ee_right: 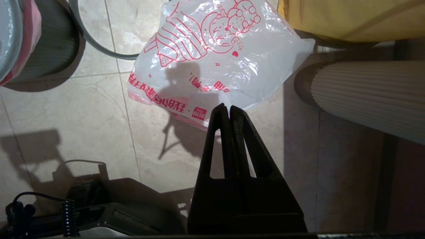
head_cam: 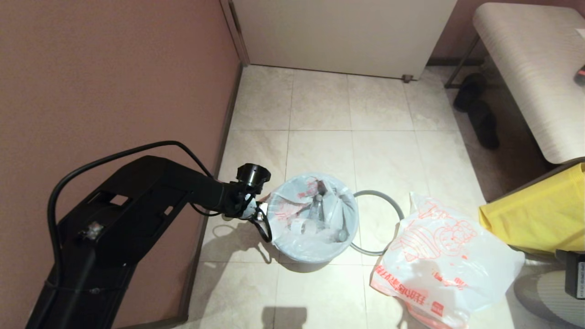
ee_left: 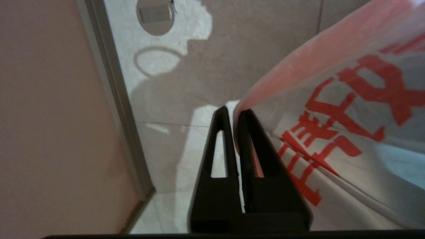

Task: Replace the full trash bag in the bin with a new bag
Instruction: Place the trash bag on the floor

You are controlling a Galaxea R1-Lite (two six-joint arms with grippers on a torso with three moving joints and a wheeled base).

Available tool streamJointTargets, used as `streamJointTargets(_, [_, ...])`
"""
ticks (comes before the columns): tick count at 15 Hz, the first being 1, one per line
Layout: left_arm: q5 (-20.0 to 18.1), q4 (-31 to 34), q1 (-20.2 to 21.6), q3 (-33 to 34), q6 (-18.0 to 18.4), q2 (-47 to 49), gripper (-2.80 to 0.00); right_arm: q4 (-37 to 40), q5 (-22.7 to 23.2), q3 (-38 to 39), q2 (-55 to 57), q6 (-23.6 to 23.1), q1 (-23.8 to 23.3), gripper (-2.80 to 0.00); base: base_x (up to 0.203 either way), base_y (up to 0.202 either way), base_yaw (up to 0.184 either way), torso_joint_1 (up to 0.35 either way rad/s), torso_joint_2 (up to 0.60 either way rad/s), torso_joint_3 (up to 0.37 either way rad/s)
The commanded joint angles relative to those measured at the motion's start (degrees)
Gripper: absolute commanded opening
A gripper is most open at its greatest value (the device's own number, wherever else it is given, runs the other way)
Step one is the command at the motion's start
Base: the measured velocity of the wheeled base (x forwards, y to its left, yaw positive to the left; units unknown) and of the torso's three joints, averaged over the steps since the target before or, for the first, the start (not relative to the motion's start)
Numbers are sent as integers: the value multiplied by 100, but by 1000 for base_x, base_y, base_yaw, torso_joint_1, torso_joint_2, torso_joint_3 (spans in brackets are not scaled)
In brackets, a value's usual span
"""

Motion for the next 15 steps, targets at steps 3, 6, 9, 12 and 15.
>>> streamJointTargets(3, [197, 6, 11, 8, -5, -38, -280, 4, -13, 1, 1, 9, 3, -280, 0, 0, 0, 0, 0, 0])
streamJointTargets(6, [353, 67, 9, 60, -5, -463, -280, 4, -13, 18, -17, 17, 3, -280, 0, 0, 0, 0, 0, 0])
streamJointTargets(9, [358, 400, -66, 95, 3, -1208, -280, -3, -5, 62, -7, 33, 3, -280, 0, 0, 0, 0, 0, 0])
streamJointTargets(12, [356, 754, -291, 57, 4, -1826, -280, -5, 101, 1, 45, 465, 64, -280, 0, 0, 0, 0, 0, 0])
streamJointTargets(15, [343, 1115, -732, -44, -27, -2284, -280, -5, 136, -2, 62, 492, 82, -280, 0, 0, 0, 0, 0, 0])
